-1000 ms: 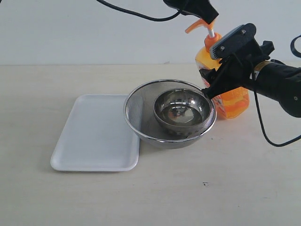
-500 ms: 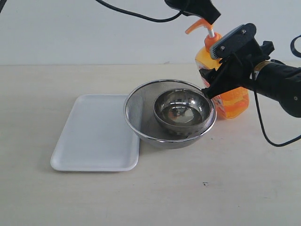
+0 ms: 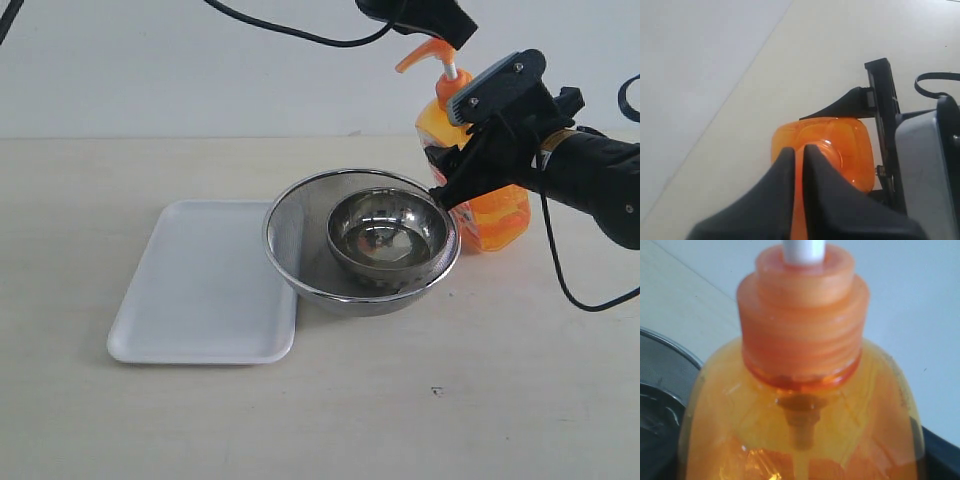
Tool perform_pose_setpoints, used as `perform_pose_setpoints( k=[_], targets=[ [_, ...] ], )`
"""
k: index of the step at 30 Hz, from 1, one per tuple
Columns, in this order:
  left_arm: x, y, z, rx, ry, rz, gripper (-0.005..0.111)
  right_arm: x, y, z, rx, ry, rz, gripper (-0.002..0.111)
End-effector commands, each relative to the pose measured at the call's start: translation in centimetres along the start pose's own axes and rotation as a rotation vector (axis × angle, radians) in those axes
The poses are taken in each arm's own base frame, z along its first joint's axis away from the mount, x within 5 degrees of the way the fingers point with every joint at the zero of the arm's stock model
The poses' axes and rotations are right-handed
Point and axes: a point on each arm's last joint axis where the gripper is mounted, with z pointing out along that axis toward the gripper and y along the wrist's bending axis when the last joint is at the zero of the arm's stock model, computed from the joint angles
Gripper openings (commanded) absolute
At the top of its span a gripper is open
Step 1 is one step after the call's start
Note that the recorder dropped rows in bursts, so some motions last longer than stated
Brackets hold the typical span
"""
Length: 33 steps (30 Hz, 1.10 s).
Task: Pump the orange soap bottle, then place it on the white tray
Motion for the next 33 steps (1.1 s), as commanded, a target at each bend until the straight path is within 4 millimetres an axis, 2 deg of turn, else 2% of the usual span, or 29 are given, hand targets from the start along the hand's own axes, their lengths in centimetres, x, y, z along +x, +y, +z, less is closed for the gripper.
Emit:
perform_pose_setpoints(
  k=[1, 15, 26, 33],
  targets=[
    [1.2, -0.6, 1.4, 0.056, 0.071, -0.01, 0.005, -1.0, -0.3, -0.2, 0.011, -0.051, -0.011, 0.0],
    [1.5, -0.7, 1.6, 0.071, 0.093, 0.0, 0.005, -1.1, -0.3, -0.2, 0.012, -0.053, -0.008, 0.0],
    [2.4, -0.9, 2.8, 0.099, 0.123, -0.015, 0.005, -1.1, -0.3, -0.2, 0.012, -0.059, -0.01, 0.0],
    [2.3, -1.0, 2.8, 0.114, 0.115, -0.028, 0.005, -1.1, -0.3, -0.2, 0.007, -0.061, -0.018, 0.0]
  ],
)
